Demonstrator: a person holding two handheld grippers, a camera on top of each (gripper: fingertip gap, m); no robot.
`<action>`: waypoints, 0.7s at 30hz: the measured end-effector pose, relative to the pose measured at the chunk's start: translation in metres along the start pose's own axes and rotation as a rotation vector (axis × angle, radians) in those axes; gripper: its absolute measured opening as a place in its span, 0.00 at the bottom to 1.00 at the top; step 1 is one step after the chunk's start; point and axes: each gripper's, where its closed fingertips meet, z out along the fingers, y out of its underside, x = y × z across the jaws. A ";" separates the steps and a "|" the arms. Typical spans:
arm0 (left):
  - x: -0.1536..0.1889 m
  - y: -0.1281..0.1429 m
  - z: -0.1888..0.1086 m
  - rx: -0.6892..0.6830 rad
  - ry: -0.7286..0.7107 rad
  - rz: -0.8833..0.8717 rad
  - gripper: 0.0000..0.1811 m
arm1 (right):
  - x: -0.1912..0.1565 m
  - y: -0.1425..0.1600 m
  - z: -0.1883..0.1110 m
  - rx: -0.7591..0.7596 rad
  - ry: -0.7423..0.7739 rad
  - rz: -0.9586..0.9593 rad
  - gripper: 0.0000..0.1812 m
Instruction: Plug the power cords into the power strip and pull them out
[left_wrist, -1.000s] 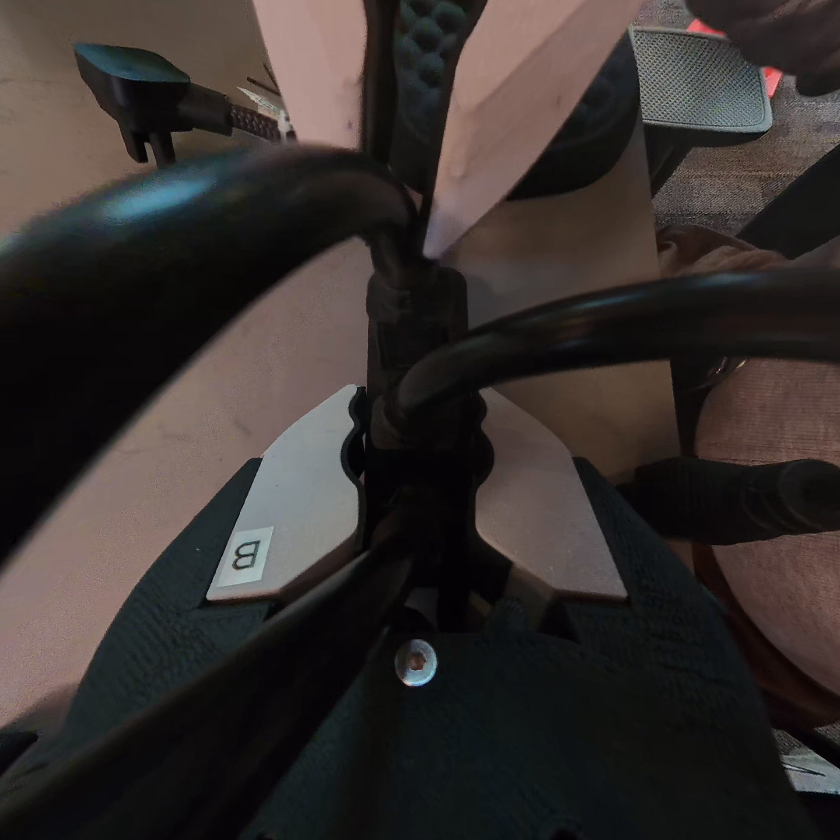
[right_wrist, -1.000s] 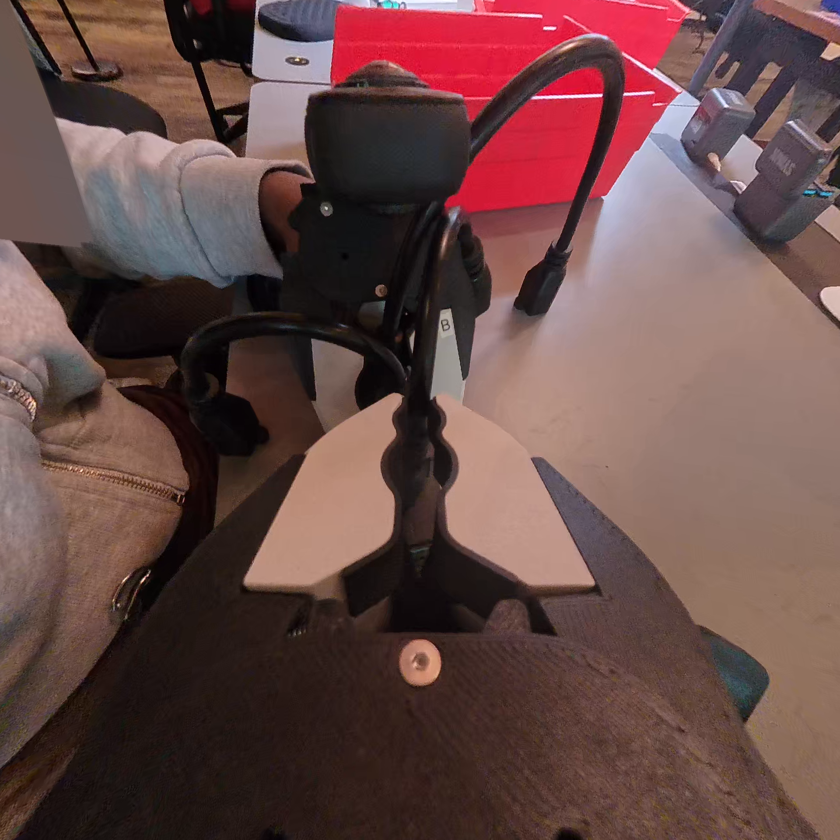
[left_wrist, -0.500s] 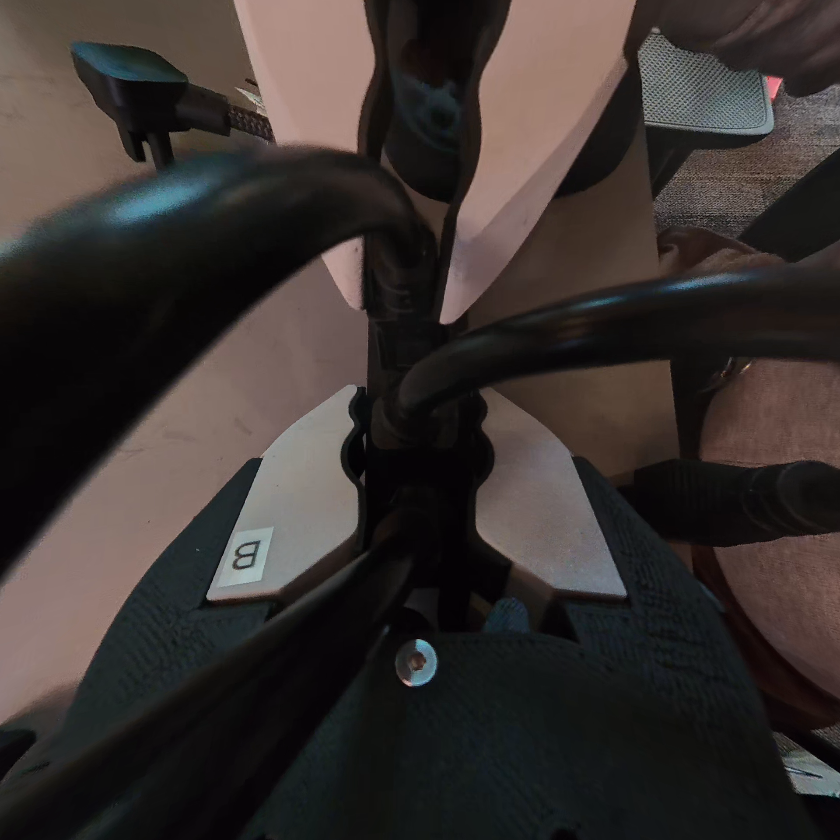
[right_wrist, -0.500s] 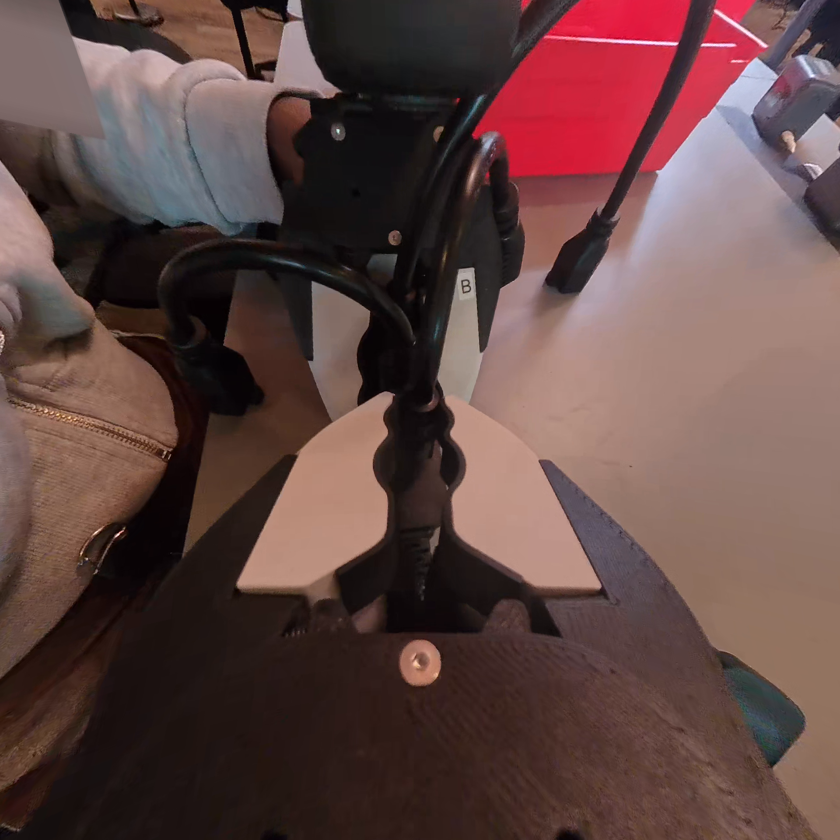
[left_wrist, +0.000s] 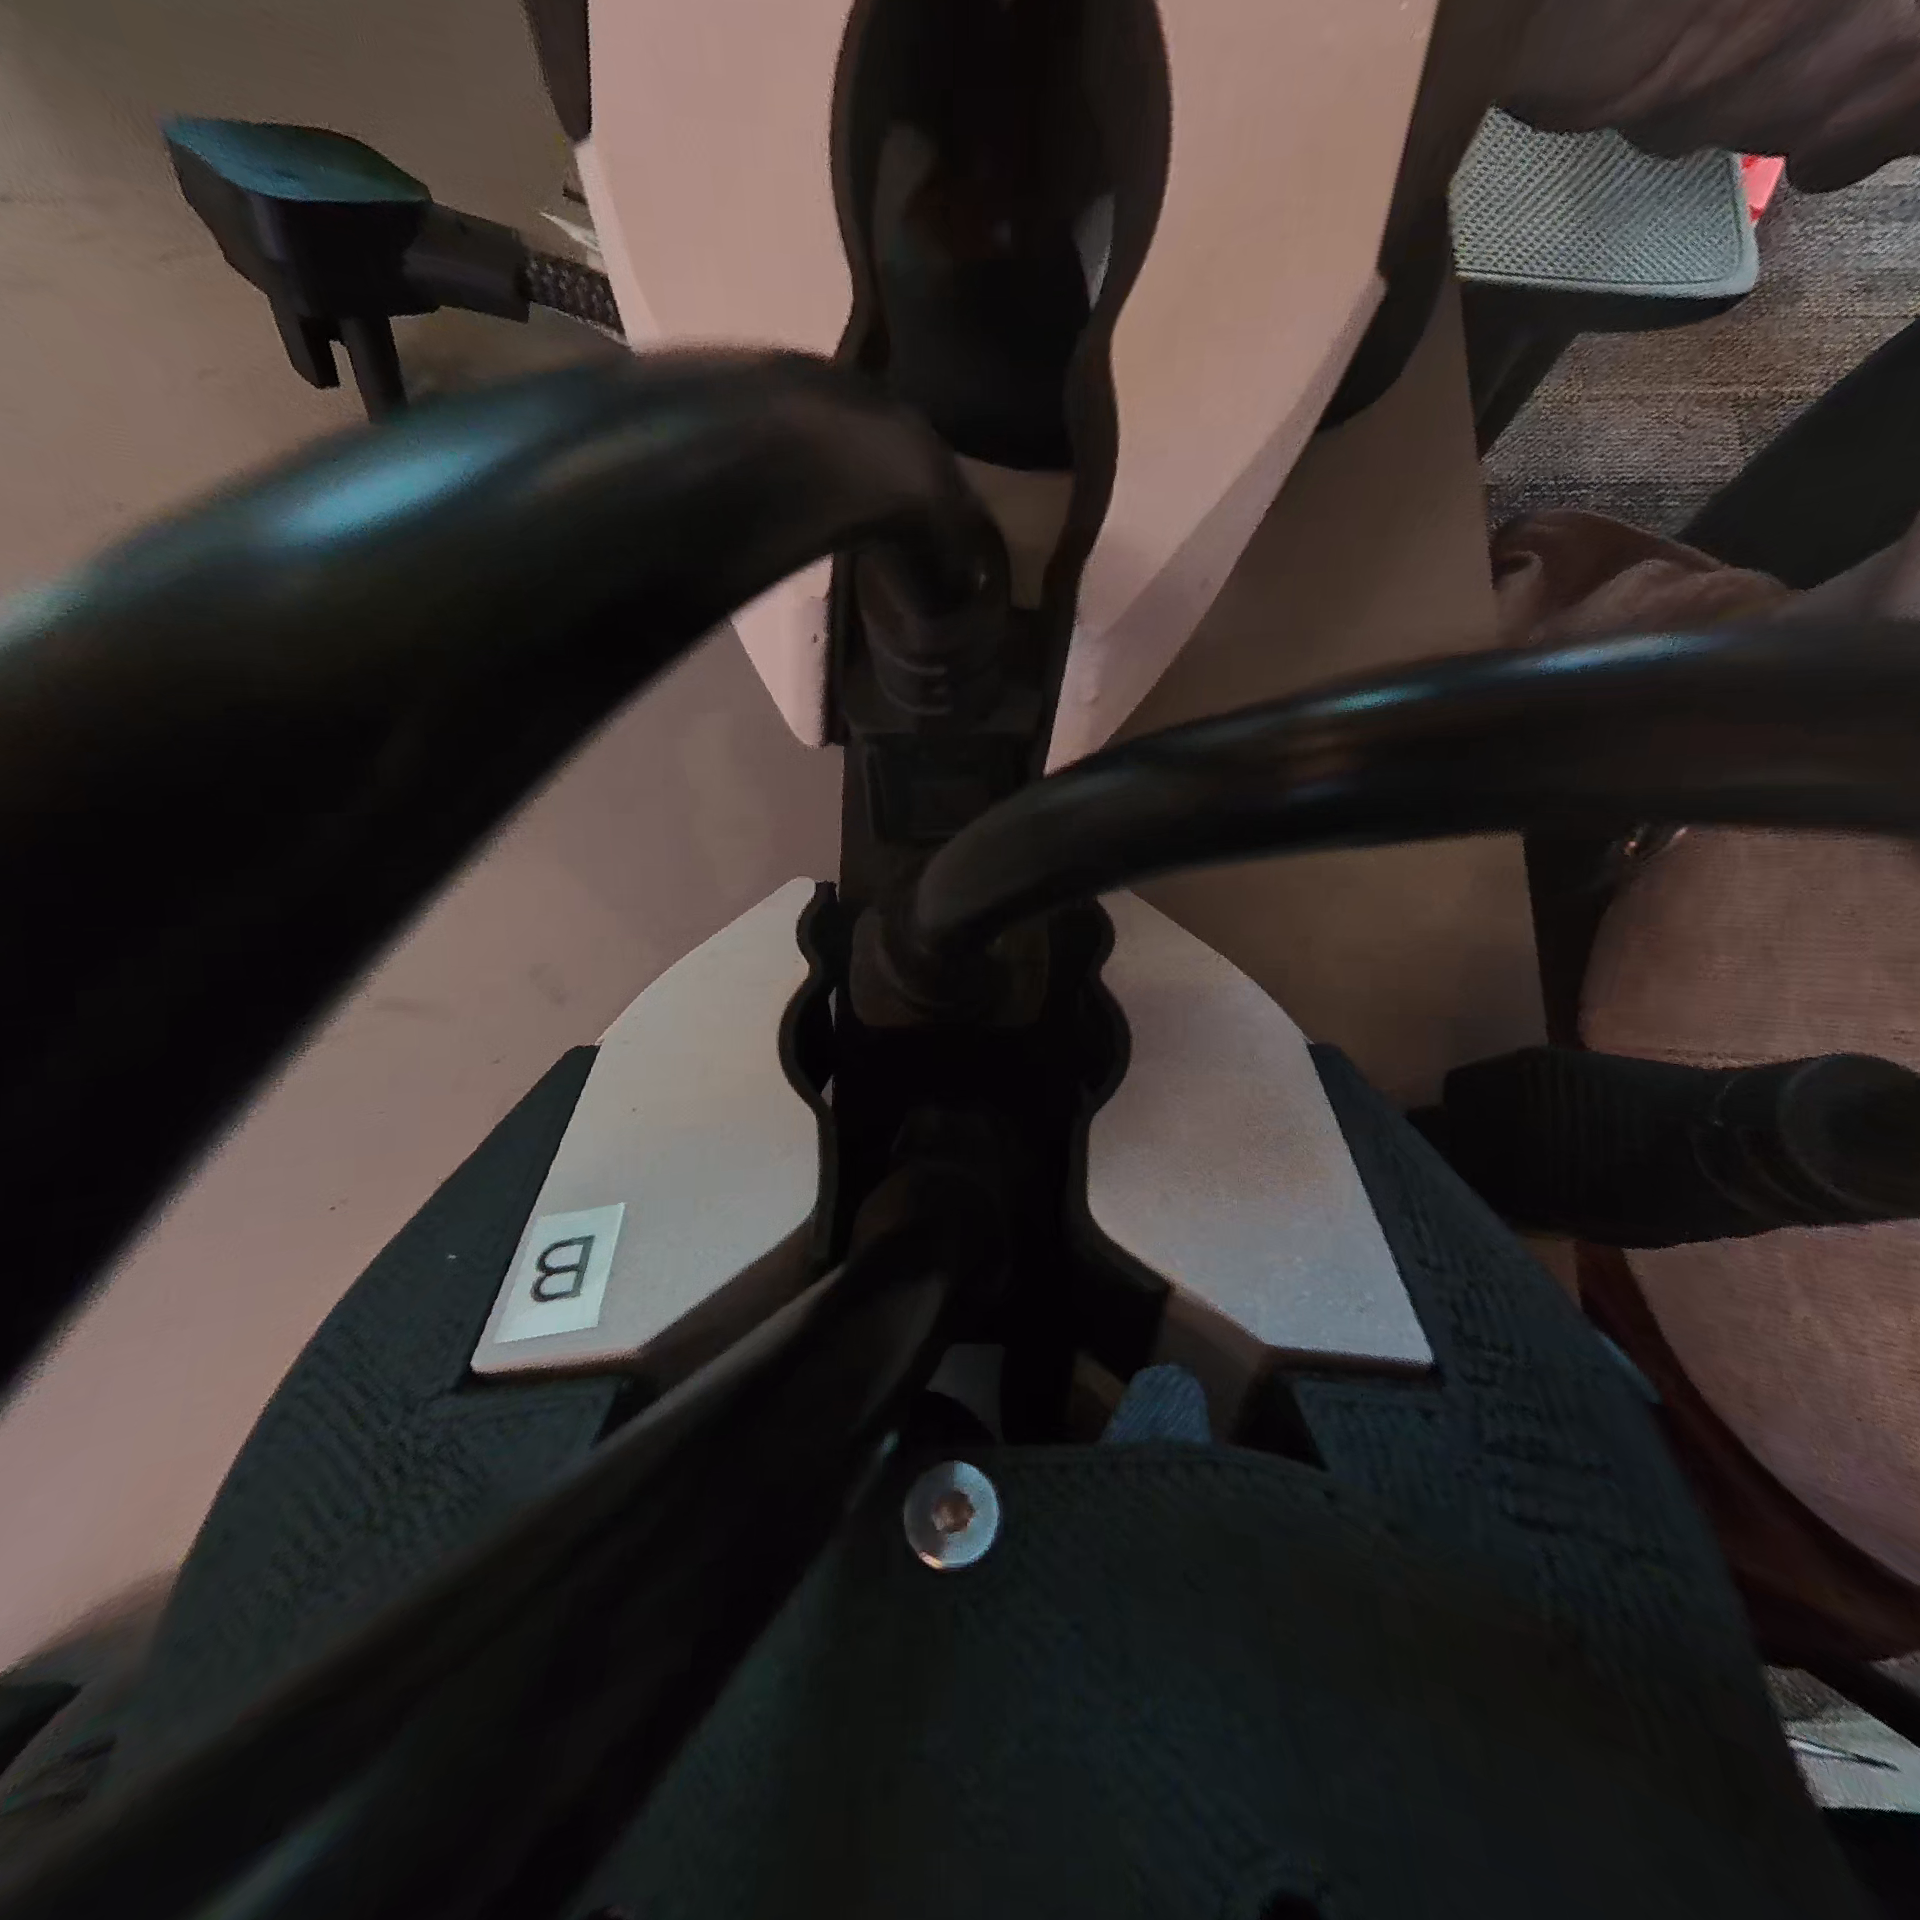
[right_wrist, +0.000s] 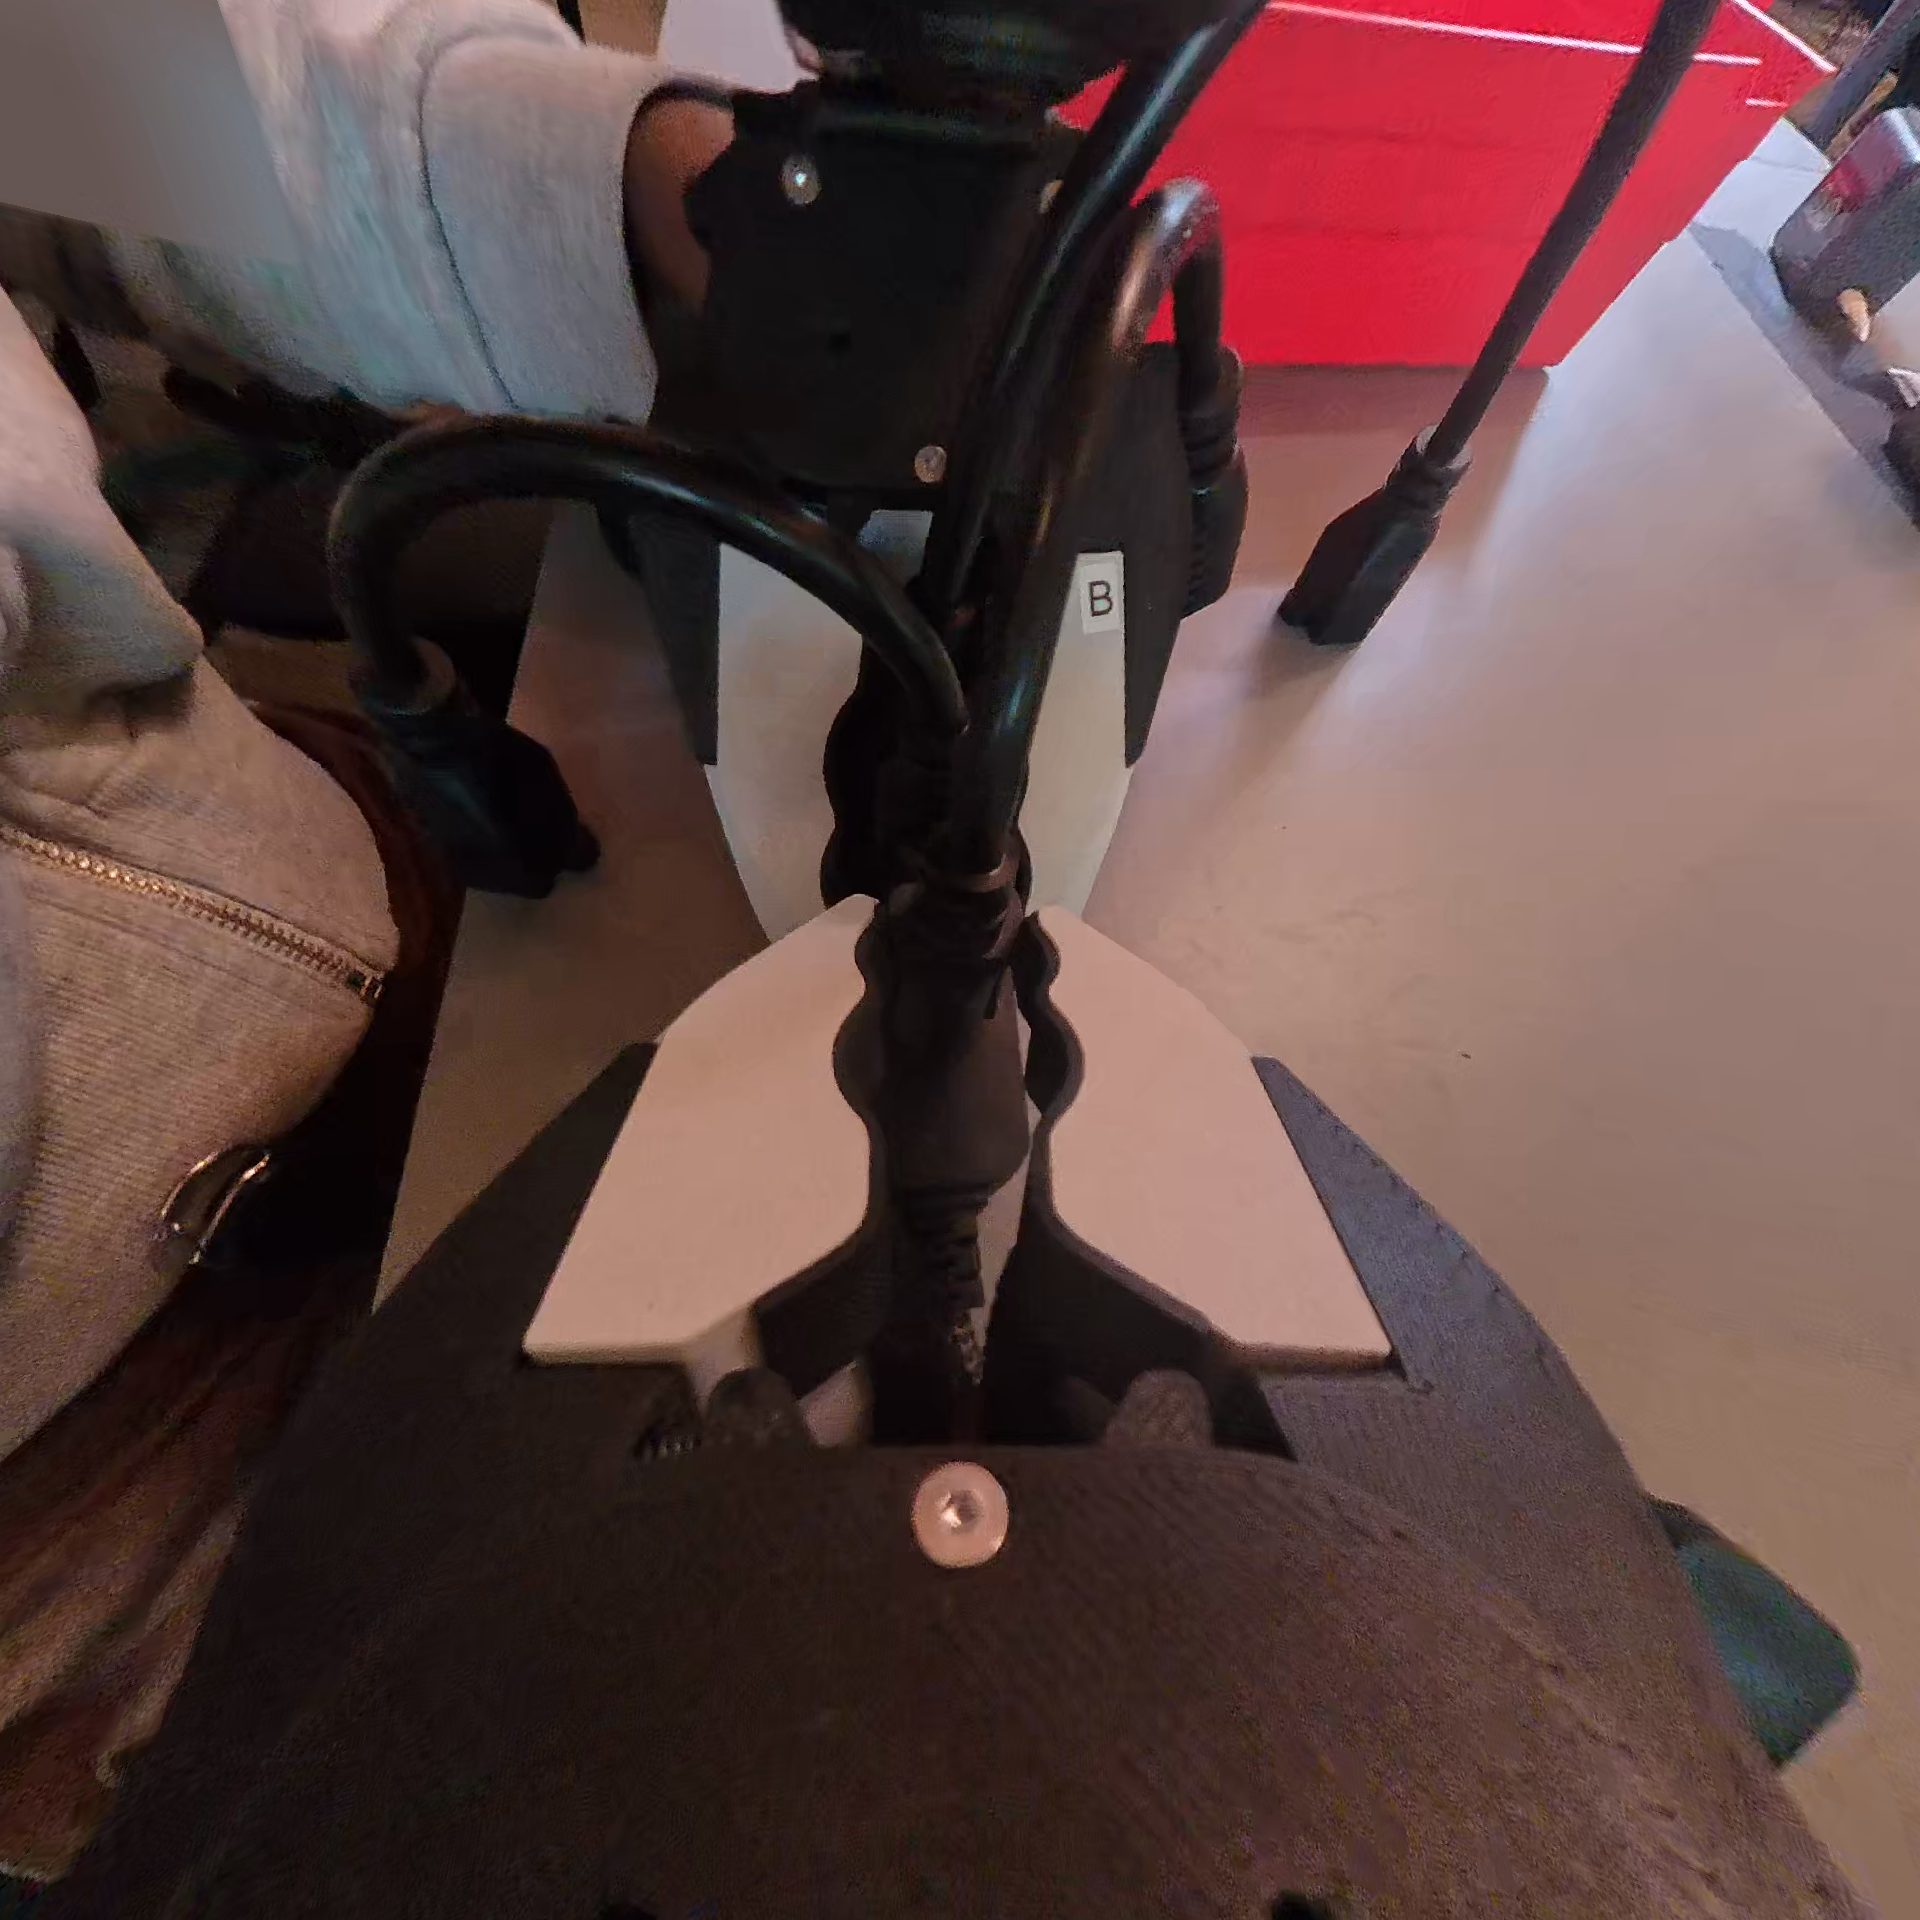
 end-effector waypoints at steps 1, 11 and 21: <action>0.002 0.000 0.000 -0.001 0.010 0.000 0.25 | -0.001 0.001 -0.001 -0.009 -0.007 0.003 0.13; 0.001 0.002 -0.001 -0.024 0.009 -0.016 0.25 | 0.001 -0.001 0.000 0.015 -0.003 0.054 0.13; 0.000 0.011 -0.010 -0.041 -0.005 -0.013 0.25 | 0.038 -0.030 -0.063 0.106 0.186 0.057 0.13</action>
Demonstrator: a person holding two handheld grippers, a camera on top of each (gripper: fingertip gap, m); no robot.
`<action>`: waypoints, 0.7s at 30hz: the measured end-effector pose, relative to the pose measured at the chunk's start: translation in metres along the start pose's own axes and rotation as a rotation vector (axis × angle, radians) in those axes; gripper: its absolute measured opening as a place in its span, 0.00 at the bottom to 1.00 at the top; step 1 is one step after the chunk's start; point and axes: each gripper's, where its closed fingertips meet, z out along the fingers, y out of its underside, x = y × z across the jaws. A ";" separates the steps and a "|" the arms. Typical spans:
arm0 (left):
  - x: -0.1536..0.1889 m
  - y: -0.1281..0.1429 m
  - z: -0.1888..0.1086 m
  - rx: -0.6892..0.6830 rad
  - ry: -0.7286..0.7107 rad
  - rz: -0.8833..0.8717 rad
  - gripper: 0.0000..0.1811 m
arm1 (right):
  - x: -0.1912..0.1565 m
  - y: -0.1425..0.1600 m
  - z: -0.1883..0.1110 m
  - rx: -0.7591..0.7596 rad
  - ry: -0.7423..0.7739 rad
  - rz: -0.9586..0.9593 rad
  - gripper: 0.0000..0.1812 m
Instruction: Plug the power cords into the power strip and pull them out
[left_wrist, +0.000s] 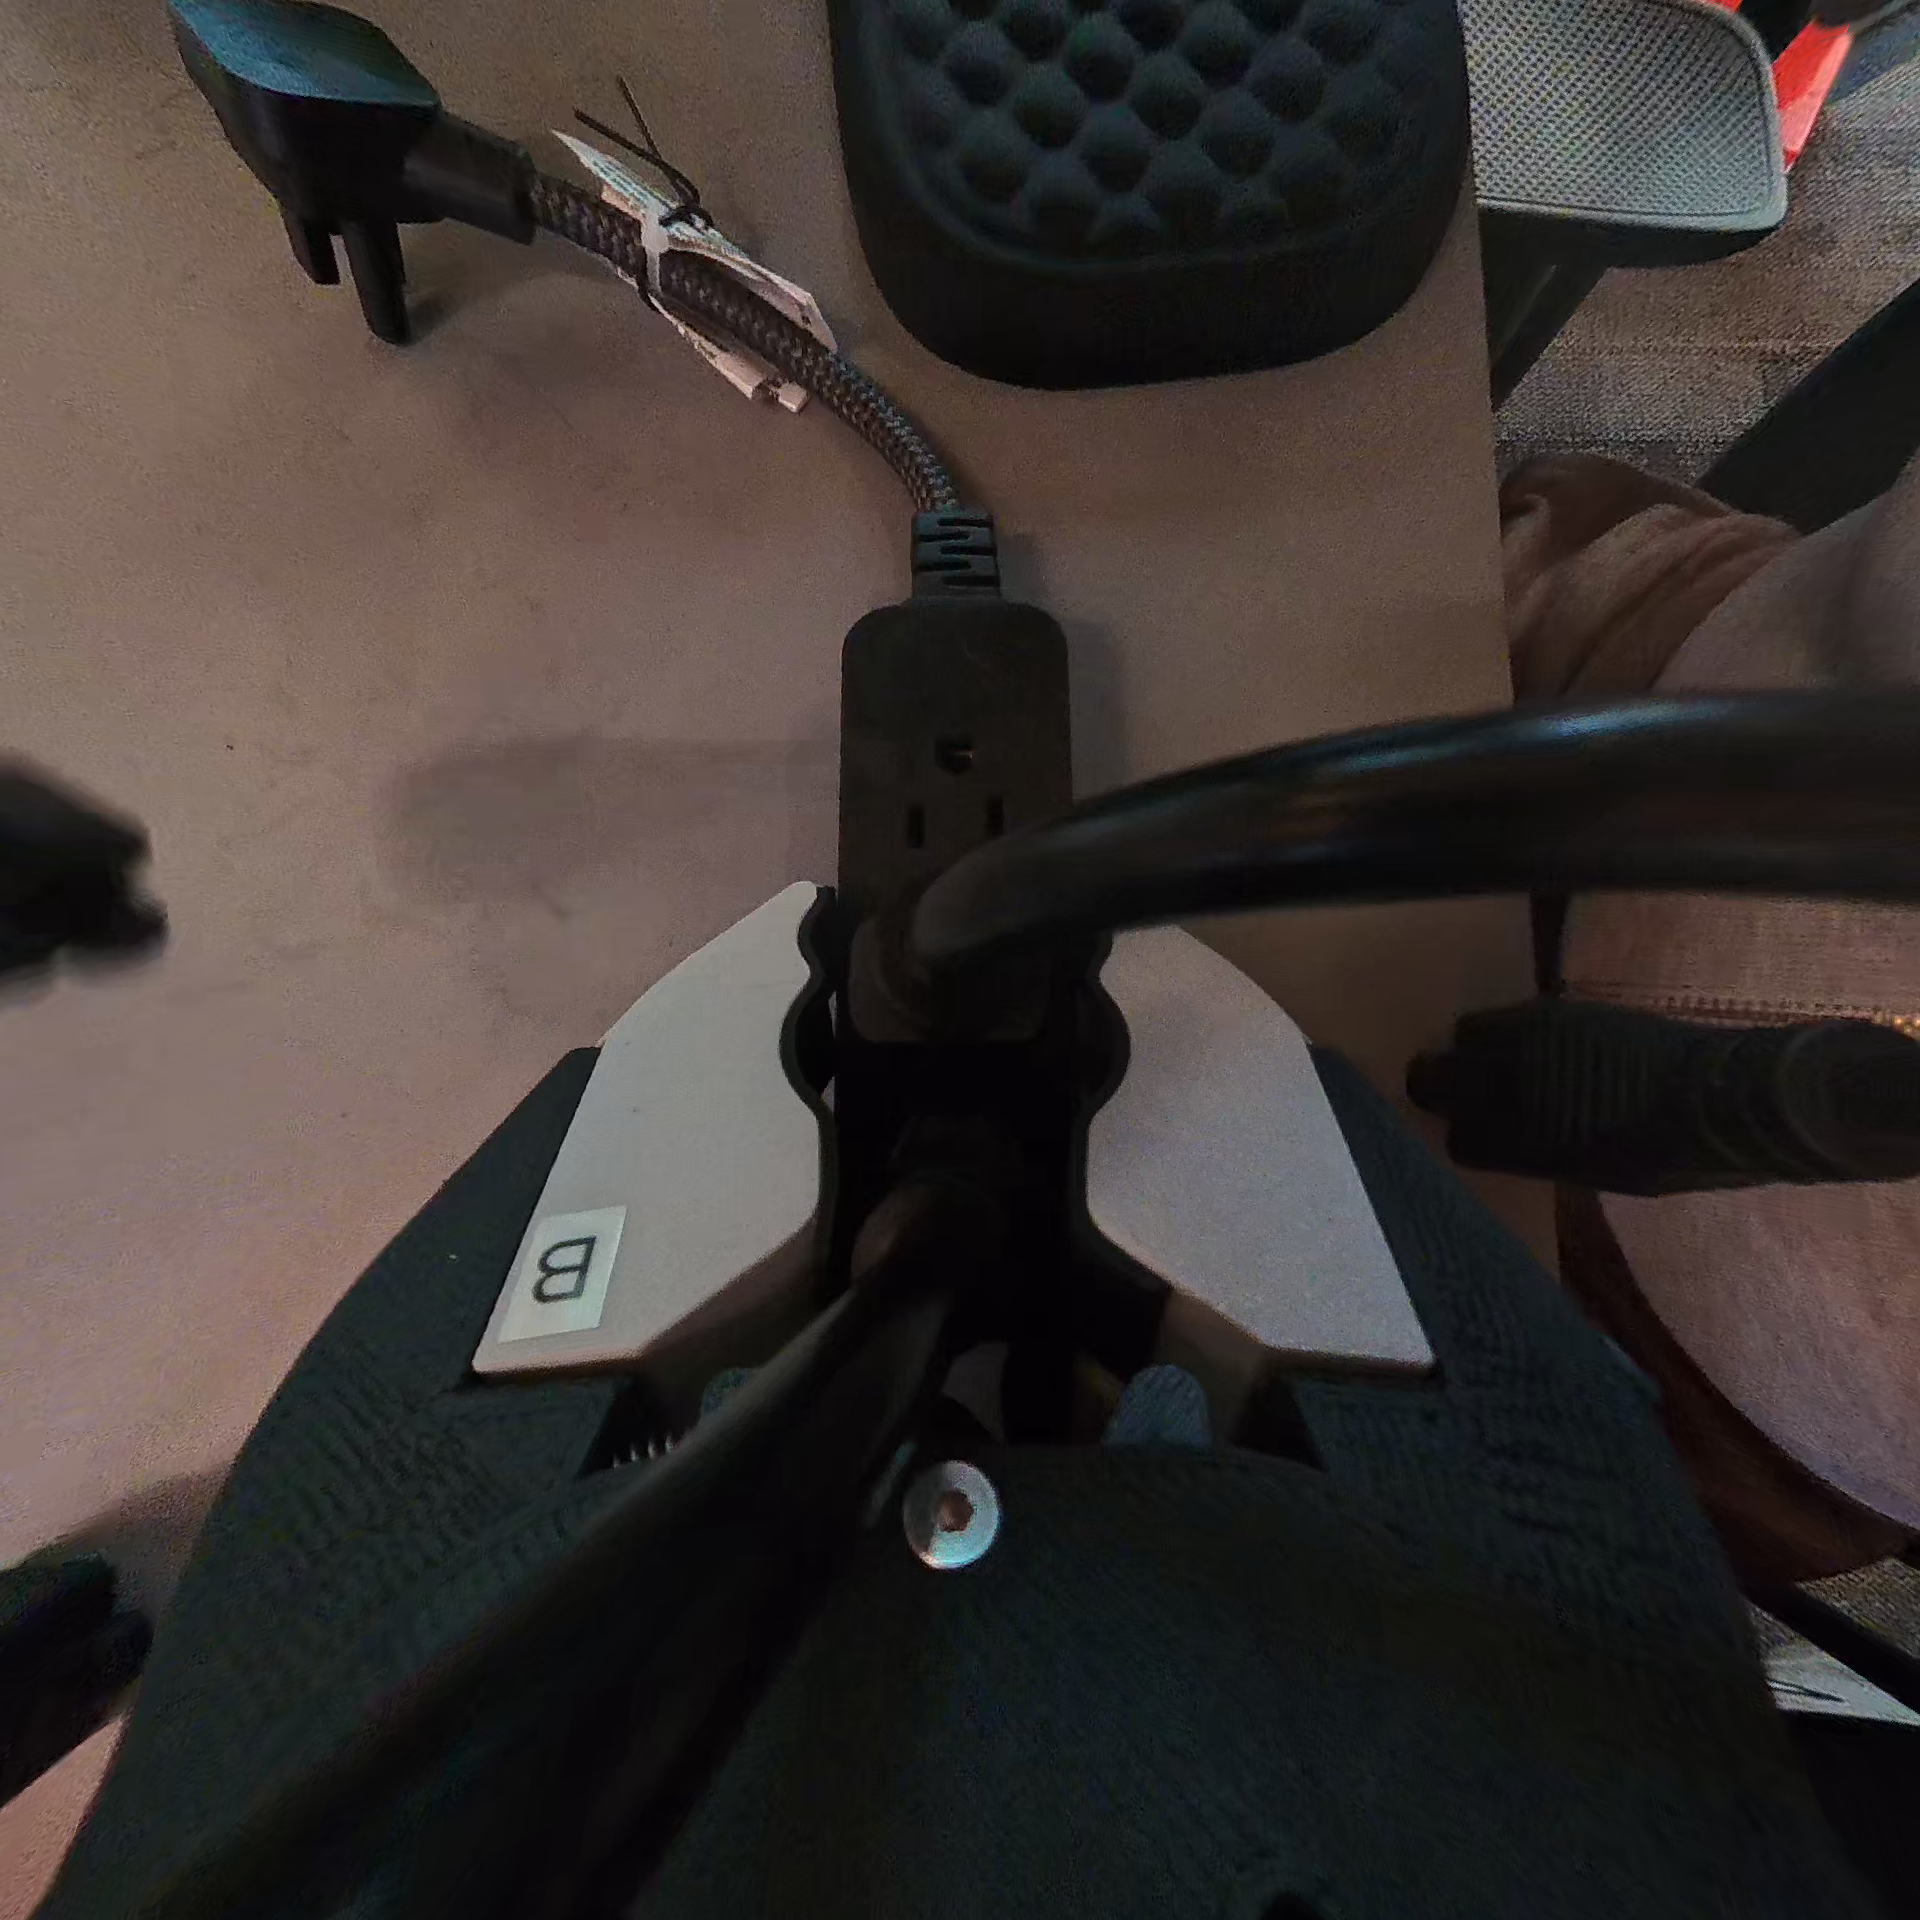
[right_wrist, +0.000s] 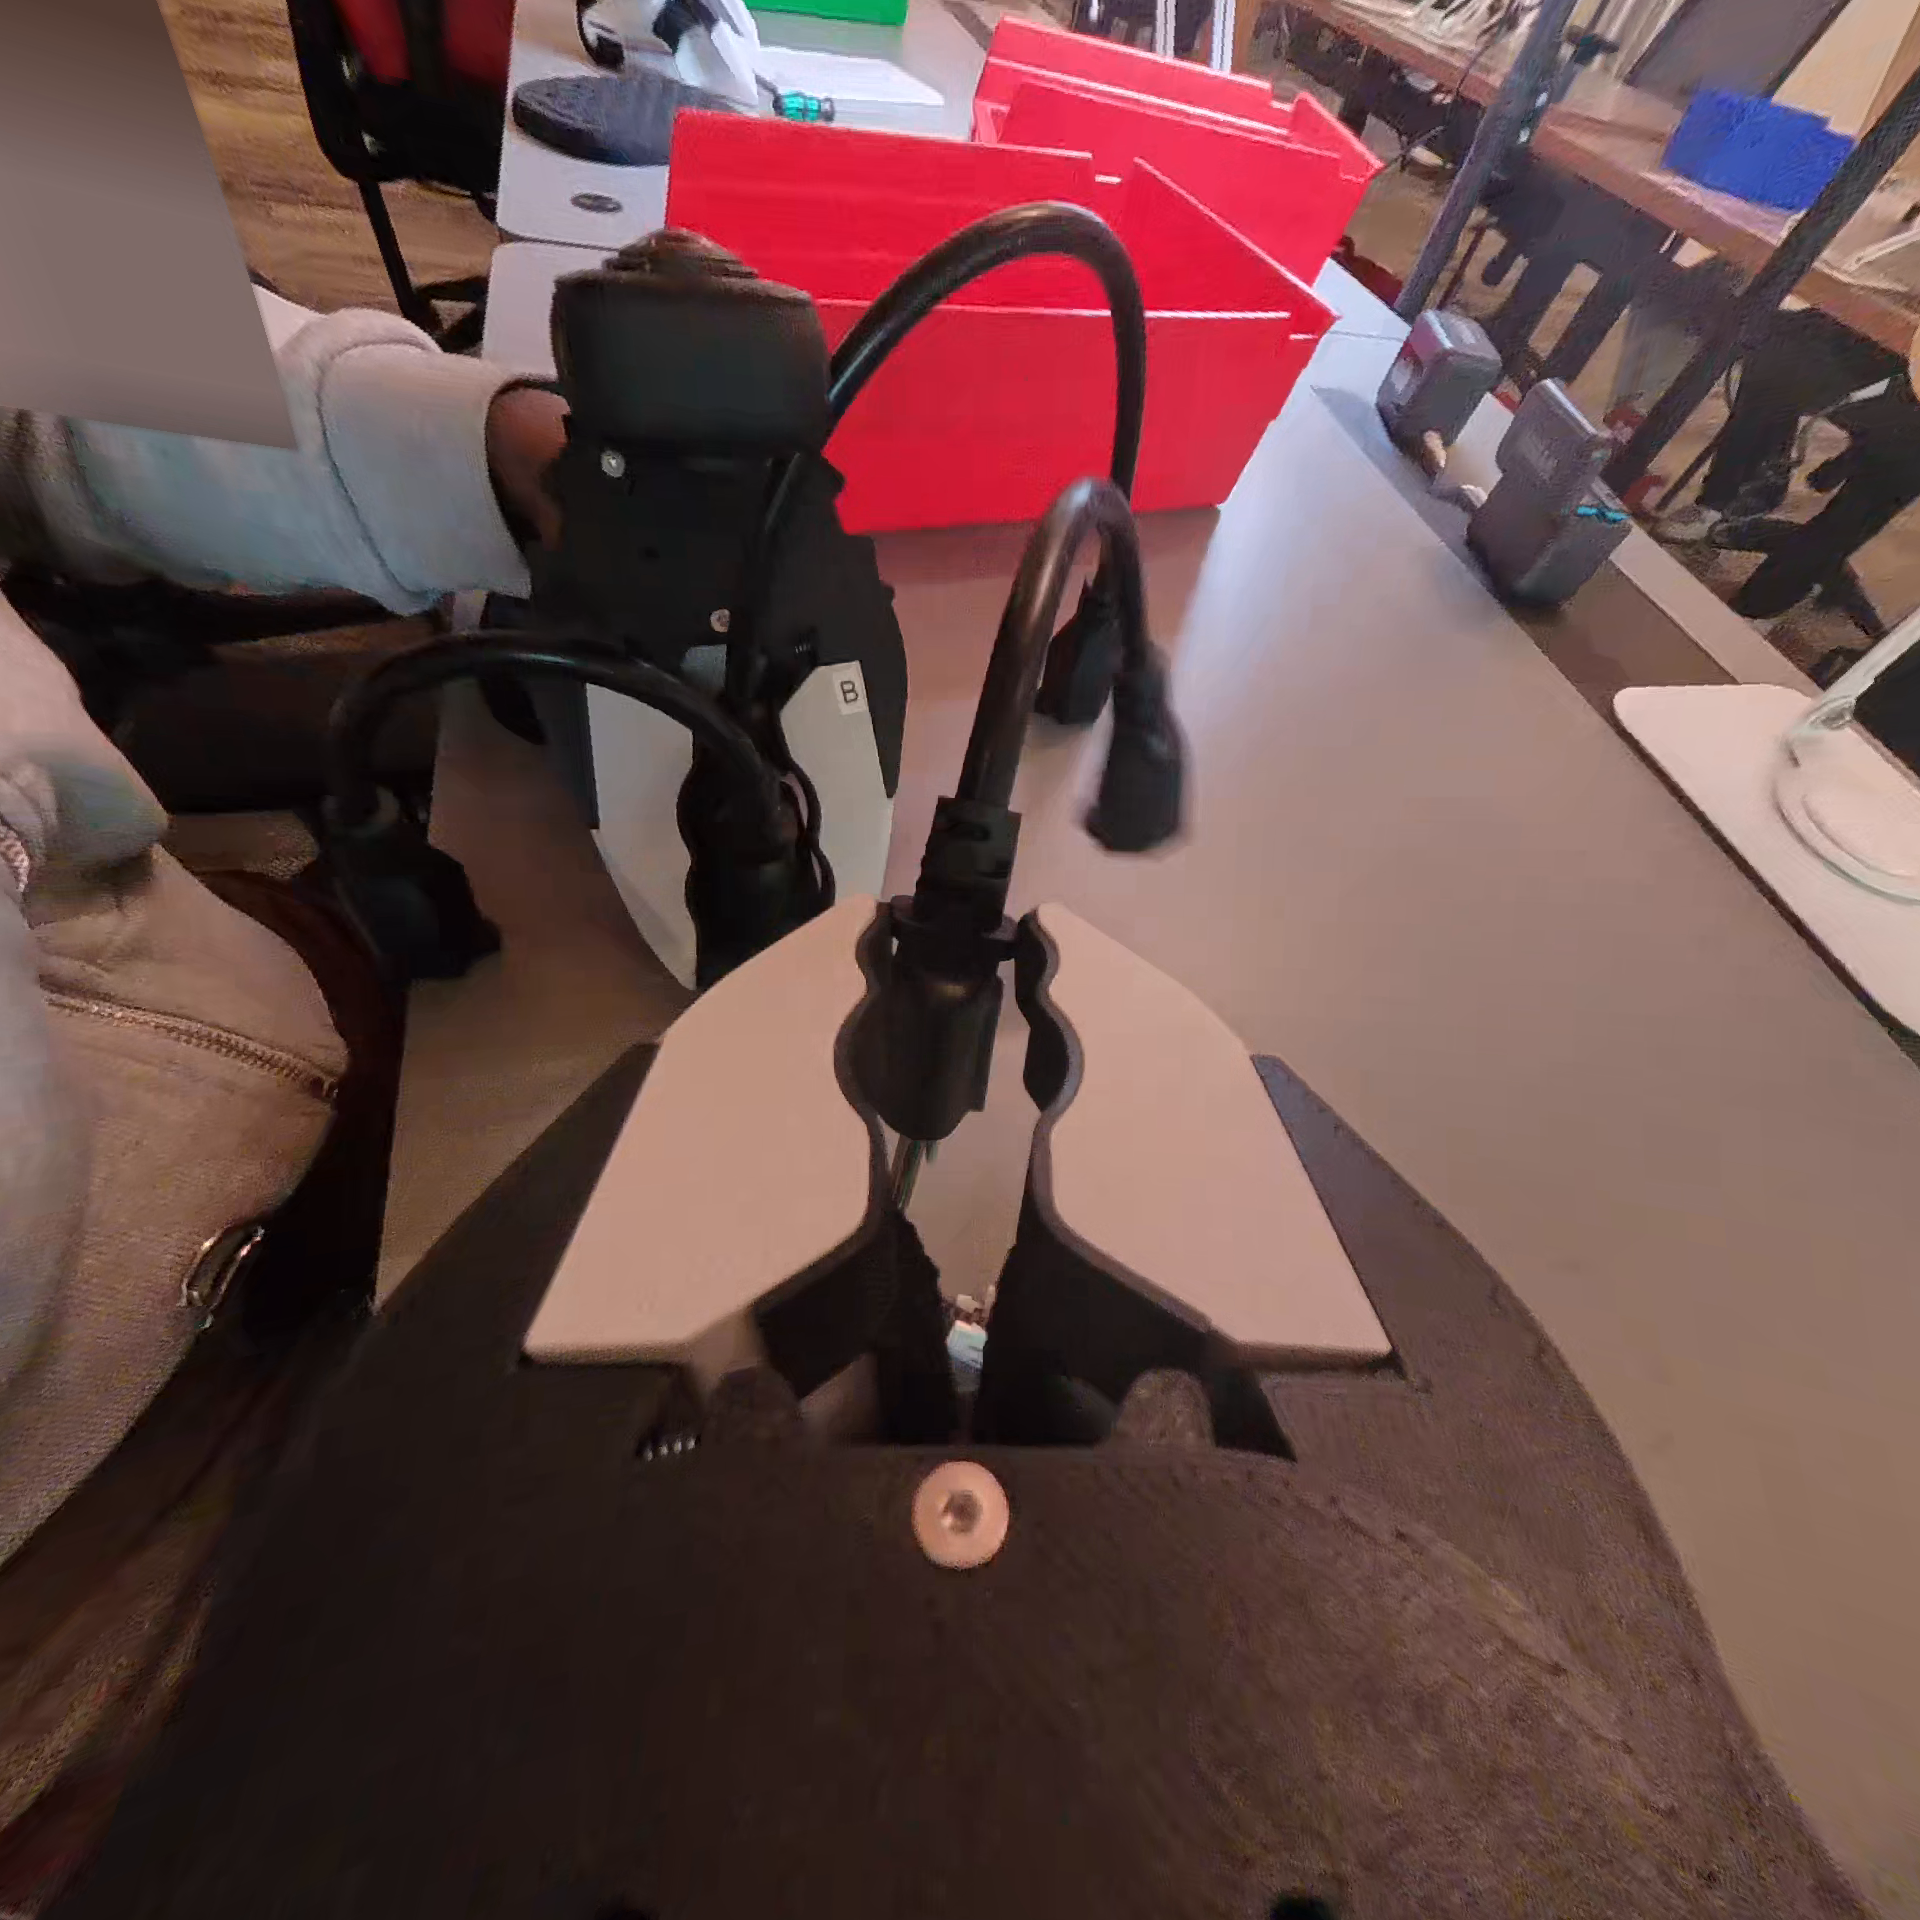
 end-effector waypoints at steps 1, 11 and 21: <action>0.000 -0.001 0.001 0.004 0.002 -0.002 0.25 | 0.001 0.000 -0.001 0.000 0.024 -0.008 0.13; -0.013 -0.002 -0.002 0.037 -0.105 -0.028 0.35 | 0.057 -0.070 -0.153 0.343 0.476 0.024 0.13; -0.013 -0.006 -0.008 0.091 -0.127 -0.017 0.44 | 0.148 0.033 -0.280 -0.068 1.060 0.060 0.12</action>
